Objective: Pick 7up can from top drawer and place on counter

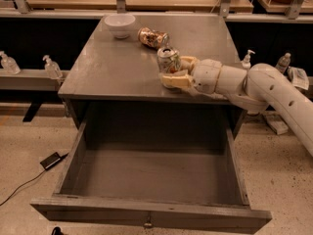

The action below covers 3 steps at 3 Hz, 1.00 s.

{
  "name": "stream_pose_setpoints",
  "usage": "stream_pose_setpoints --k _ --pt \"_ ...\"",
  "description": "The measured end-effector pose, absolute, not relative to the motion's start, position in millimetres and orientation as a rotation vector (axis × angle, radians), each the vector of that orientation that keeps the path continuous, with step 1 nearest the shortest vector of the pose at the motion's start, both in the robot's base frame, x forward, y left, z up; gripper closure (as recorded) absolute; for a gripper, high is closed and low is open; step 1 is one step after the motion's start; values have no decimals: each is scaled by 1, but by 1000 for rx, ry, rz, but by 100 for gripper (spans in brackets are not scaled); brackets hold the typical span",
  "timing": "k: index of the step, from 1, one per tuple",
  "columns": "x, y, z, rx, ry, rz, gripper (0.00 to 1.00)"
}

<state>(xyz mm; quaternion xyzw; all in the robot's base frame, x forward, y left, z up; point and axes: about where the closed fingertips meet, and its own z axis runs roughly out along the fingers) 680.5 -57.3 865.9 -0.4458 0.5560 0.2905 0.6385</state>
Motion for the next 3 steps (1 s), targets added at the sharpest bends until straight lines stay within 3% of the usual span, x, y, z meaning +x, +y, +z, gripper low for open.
stream_pose_setpoints --k 3 --pt "680 -49 867 -1025 1262 674 18"
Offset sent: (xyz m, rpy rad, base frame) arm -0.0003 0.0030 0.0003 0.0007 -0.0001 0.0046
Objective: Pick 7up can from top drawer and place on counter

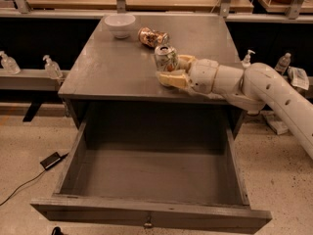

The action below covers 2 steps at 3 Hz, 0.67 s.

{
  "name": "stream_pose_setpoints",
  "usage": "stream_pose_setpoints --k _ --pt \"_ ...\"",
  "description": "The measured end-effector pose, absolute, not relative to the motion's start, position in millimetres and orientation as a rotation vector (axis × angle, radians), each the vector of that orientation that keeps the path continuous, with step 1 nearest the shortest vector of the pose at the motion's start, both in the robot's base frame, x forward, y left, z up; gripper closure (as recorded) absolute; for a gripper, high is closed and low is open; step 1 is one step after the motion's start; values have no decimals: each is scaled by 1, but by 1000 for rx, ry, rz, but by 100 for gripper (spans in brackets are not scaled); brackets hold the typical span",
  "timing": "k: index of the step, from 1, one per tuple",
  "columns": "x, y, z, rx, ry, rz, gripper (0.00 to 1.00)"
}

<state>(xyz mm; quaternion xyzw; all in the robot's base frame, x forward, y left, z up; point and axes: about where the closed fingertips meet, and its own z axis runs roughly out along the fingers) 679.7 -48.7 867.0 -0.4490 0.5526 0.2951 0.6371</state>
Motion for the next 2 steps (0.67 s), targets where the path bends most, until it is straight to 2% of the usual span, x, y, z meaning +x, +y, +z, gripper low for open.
stream_pose_setpoints --k 1,2 --pt "679 -45 867 -1029 1259 679 0" --pt "679 -45 867 -1029 1259 679 0"
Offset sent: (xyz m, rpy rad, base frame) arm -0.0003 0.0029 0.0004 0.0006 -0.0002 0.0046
